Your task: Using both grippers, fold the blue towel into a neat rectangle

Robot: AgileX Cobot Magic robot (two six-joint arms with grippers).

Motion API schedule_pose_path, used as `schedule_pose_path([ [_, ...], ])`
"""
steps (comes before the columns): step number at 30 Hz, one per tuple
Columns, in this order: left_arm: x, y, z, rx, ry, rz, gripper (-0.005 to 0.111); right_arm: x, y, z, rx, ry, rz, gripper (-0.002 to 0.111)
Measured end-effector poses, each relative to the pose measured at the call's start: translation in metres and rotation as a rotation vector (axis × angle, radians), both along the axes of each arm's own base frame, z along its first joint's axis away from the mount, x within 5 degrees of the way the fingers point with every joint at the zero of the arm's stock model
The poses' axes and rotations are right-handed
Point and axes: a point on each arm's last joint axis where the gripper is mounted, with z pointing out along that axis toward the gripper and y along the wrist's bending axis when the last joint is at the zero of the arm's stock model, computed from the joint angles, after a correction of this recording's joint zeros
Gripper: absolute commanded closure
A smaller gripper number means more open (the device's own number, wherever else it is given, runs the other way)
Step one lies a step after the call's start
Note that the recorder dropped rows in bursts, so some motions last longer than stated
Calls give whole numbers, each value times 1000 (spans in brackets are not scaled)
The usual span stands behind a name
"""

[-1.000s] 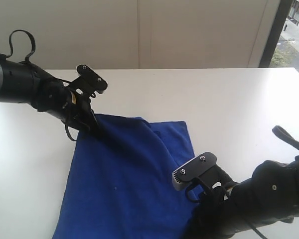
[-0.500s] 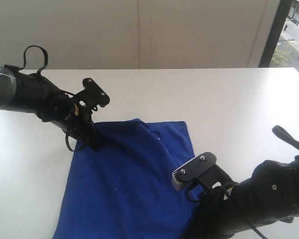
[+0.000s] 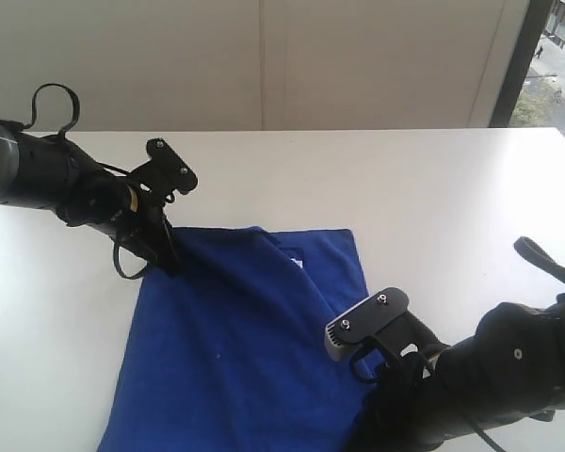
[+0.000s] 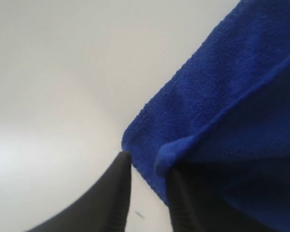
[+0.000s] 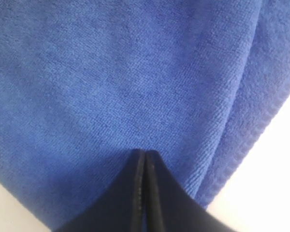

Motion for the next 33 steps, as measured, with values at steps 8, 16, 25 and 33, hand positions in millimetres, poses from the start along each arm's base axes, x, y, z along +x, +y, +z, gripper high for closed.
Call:
schedule_pose_path([
  [8,4,-2,4,-26,-35,-7,54,0,0,0,0,0,0,108],
  [16,14,-4,28,-26,-72,10,55,0,0,0,-1,-1,2,108],
  [25,4,8,41,61,26,77,70,0,0,0,-1,-1,2,108],
  [33,8,3,44,14,-32,54,70,0,0,0,-1,-1,4,108],
])
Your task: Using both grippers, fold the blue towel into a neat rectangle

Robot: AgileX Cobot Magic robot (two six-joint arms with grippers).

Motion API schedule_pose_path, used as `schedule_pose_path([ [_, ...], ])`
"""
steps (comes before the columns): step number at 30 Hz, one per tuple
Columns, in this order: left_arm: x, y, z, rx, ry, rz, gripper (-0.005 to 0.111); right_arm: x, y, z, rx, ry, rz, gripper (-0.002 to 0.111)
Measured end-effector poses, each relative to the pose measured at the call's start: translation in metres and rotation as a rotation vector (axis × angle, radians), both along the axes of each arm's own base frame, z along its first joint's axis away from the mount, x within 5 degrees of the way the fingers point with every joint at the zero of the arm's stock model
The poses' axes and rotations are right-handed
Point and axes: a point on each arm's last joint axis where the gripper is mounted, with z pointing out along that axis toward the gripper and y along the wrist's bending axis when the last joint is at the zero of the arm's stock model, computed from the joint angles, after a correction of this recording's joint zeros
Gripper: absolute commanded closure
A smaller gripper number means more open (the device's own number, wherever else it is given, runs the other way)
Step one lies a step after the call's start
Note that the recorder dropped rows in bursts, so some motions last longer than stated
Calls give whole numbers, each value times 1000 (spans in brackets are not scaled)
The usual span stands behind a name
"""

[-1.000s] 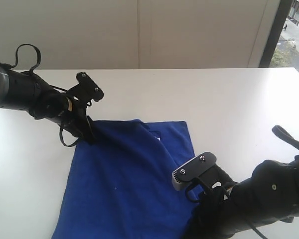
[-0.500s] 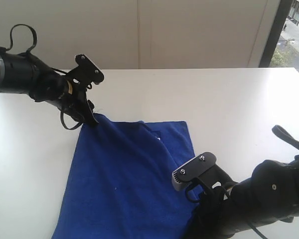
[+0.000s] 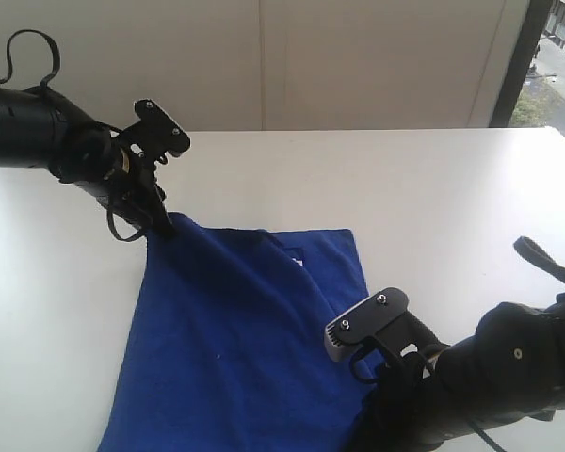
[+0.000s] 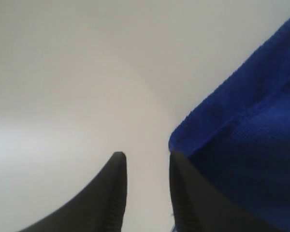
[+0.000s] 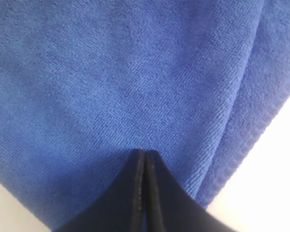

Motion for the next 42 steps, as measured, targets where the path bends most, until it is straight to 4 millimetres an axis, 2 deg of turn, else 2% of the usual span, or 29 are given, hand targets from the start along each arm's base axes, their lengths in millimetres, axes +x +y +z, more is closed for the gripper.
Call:
schedule_pose_path([
  [5,4,-5,5,-46,-67,-29,69,0,0,0,0,2,1,108],
  [10,6,-5,6,-4,-107,-76,46,0,0,0,0,2,1,108],
  [11,6,-4,7,3,-110,-80,44,0,0,0,0,2,1,108],
  [19,12,8,4,-8,-101,-32,45,0,0,0,0,2,1,108],
  [21,12,9,4,-52,-88,15,49,0,0,0,0,2,1,108],
  [23,10,5,4,-94,-73,48,59,0,0,0,0,2,1,108],
  [27,0,-11,-1,-110,-17,57,93,0,0,0,0,2,1,108],
  [29,-3,-18,-7,-111,6,51,107,0,0,0,0,2,1,108],
  [37,-1,-23,-53,-58,116,60,107,0,0,0,0,2,1,108],
  [42,1,-23,-57,-24,106,32,107,0,0,0,1,3,1,108],
])
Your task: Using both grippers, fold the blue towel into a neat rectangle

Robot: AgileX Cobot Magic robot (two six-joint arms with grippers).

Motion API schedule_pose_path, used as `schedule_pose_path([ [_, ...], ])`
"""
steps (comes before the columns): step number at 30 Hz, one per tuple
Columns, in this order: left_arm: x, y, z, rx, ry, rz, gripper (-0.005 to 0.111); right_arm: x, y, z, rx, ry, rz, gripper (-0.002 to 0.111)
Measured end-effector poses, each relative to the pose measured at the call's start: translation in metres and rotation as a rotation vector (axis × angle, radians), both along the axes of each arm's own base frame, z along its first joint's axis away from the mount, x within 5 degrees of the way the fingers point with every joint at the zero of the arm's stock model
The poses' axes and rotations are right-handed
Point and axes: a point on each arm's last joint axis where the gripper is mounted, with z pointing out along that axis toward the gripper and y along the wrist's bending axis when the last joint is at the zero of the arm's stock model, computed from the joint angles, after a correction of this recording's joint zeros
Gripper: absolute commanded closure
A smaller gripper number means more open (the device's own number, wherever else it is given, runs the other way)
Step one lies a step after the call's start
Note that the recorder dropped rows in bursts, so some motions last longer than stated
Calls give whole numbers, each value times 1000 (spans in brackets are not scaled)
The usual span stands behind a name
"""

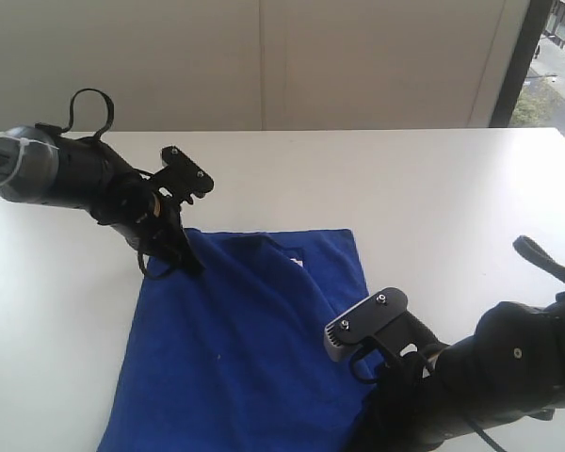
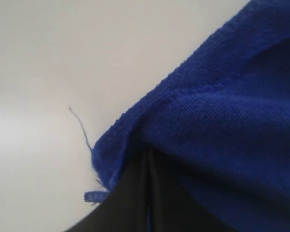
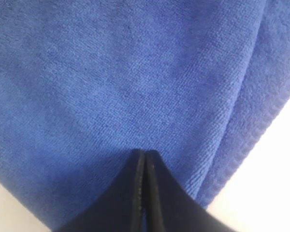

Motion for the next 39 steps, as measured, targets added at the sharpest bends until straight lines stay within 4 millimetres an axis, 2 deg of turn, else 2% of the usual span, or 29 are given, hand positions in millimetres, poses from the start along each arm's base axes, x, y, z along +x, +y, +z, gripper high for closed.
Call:
schedule_pose_path([
  [6,2,3,-1,47,-18,-36,107,0,0,0,1,6,2,108],
  [13,7,13,-1,48,-19,-10,107,0,0,0,0,5,4,108],
  [17,9,12,3,21,-47,-17,107,0,0,0,1,6,3,108],
  [23,3,13,64,-109,-168,27,107,0,1,1,7,4,-3,108],
  [26,-17,16,84,-112,-68,92,107,-5,1,12,34,16,11,108],
  [28,-38,5,85,-21,59,-8,107,-5,2,30,71,-42,20,108],
  [31,-81,-30,79,-7,311,-266,107,-3,1,64,127,-184,38,108],
  [33,-102,-45,78,-46,430,-361,107,0,-5,78,135,-245,32,108],
  [36,-125,-57,72,-63,521,-446,107,12,-18,93,131,-315,-19,108],
  [38,-140,-56,56,-39,581,-462,107,27,-32,102,128,-339,-89,108],
  [39,-147,-52,44,-22,608,-457,107,41,-39,108,127,-331,-127,108],
])
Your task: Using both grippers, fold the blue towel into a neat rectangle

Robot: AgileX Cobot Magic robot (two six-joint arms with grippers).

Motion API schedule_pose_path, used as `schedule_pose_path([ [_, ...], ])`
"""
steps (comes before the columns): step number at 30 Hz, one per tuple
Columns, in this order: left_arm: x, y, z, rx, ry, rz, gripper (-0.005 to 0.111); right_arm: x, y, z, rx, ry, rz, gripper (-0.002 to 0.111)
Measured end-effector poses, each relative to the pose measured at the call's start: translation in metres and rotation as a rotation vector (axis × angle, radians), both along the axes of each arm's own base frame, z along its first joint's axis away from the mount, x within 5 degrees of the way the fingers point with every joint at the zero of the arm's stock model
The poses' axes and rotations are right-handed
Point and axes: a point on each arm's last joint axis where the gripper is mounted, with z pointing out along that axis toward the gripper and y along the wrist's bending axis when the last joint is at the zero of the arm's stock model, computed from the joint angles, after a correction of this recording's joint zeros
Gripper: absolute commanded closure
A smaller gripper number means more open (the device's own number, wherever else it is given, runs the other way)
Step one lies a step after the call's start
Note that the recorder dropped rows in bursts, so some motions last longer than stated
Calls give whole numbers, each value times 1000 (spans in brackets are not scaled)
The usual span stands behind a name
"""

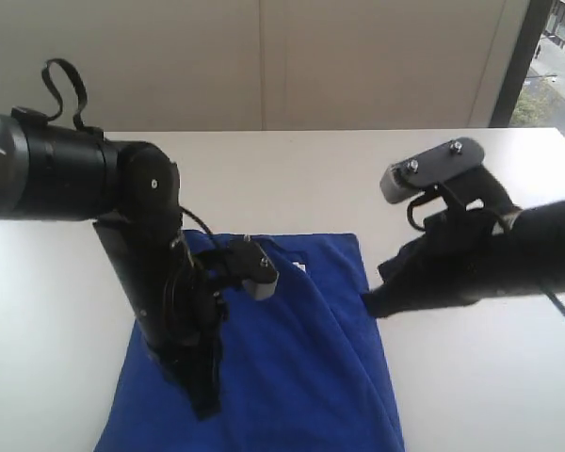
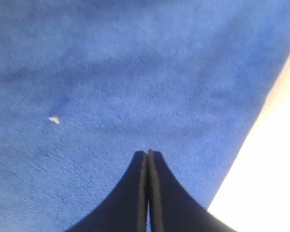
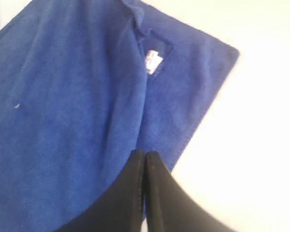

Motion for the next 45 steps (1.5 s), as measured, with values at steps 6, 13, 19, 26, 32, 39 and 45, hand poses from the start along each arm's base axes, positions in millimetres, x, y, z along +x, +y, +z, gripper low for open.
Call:
schedule_pose_path([
  [6,-11,14,-32,17,-33,66,107,78,1,13,-23,154,108,108],
  [13,-15,17,-37,18,-33,89,107,155,-1,-31,154,349,230,104],
  [19,-20,21,-39,13,-31,109,107,205,-2,-82,214,389,225,71],
  [26,-20,21,-39,12,-30,115,107,212,12,-96,195,379,257,73],
  [32,-20,21,-39,11,-32,116,107,211,23,-102,185,379,269,73],
  [39,-20,21,-39,11,-32,116,107,214,20,-104,153,363,250,73],
  [45,-20,21,-39,10,-34,116,107,214,20,-105,146,365,244,73],
])
